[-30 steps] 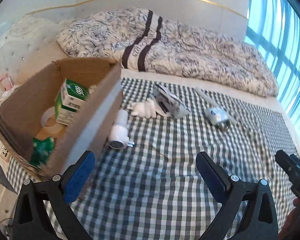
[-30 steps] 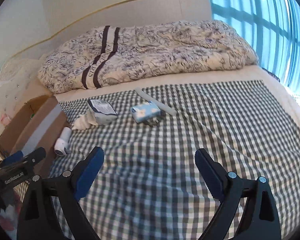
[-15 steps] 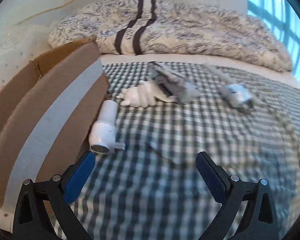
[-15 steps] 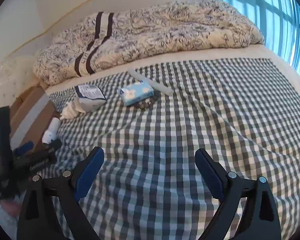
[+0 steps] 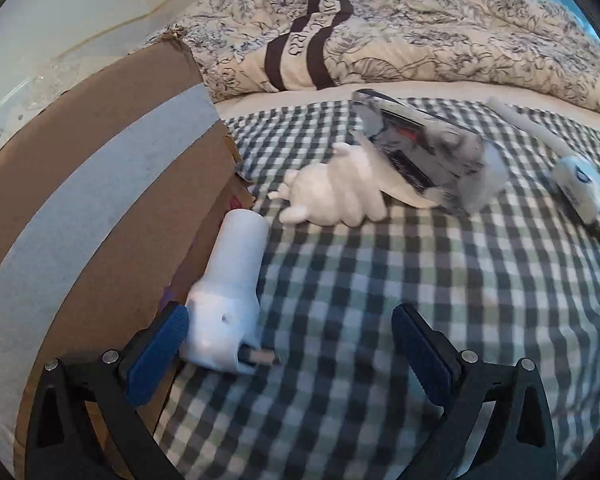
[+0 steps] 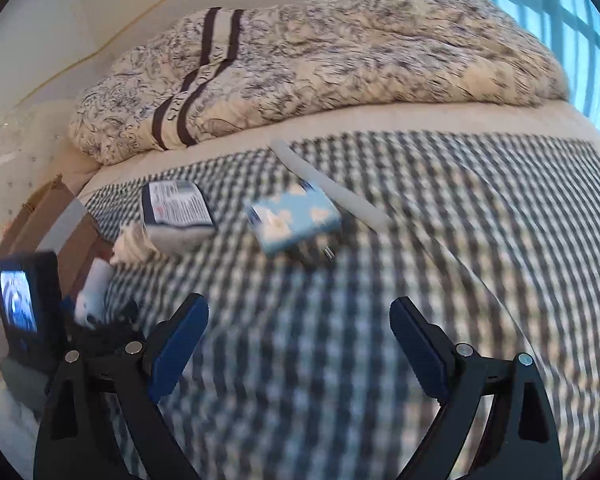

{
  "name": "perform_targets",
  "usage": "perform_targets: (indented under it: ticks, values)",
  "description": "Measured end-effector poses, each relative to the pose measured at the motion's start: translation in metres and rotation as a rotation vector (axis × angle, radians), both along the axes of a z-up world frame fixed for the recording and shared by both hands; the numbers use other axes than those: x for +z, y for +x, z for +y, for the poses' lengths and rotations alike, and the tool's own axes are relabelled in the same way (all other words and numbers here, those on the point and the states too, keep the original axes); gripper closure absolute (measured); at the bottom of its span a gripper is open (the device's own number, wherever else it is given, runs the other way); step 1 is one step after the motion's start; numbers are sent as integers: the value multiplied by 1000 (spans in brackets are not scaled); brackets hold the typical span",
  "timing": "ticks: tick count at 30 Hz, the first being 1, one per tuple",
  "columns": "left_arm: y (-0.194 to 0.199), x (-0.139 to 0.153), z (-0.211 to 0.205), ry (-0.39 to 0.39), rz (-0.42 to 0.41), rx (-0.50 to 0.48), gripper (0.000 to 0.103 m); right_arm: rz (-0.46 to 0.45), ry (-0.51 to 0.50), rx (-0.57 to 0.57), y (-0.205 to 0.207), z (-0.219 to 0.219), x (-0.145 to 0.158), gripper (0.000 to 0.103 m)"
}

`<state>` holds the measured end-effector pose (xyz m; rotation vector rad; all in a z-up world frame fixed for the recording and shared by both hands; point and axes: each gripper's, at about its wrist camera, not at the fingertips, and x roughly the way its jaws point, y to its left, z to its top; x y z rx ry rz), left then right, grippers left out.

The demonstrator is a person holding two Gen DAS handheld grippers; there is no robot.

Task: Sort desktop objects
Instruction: 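Grasp the blue floral tissue pack with the right tool while the left tool grasps the white hair dryer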

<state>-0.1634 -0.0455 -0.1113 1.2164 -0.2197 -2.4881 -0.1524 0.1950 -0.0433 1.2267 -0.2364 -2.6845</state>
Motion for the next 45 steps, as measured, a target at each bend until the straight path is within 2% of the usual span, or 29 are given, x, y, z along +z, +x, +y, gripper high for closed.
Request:
perform_targets:
  ticks: [9,13,15,17,22,26,31,33,37,38,40,45]
  values:
    - [-22,-9,4,-85,-13,45,0,-56,200,20,-83,-40,-34,10]
    - [-16,-7,6,-76,-3,33,0,-86,255,12,-101,-47,-51,10]
    - [-13,-6,6,-71,-1,27,0,-102,272,2,-106,-47,-57,24]
    - [-15,-6,7,-71,-4,26,0,-98,261,-4,-106,-45,-58,28]
    - [-20,-6,5,-93,-19,54,0,-50,286,-20,-87,-39,-49,29]
    - [-25,-10,2,-135,-33,105,0,-35,225,7,-69,-35,-40,29]
    - [-31,-12,-1,-106,-35,91,0,-4,197,24,-52,-33,-30,28]
    - [-29,-10,-3,-77,-33,73,6,-1,172,29,-47,-30,-25,28]
    - [-18,5,-8,-42,-10,62,43,23,121,29,-31,-23,-11,28]
    - [-12,10,-11,-22,2,46,47,32,115,29,-27,-21,-8,28]
    - [-1,16,-16,37,5,-3,47,50,105,23,-18,-18,-2,28]
    - [10,15,-27,114,-31,-27,48,57,72,14,-6,-9,5,28]
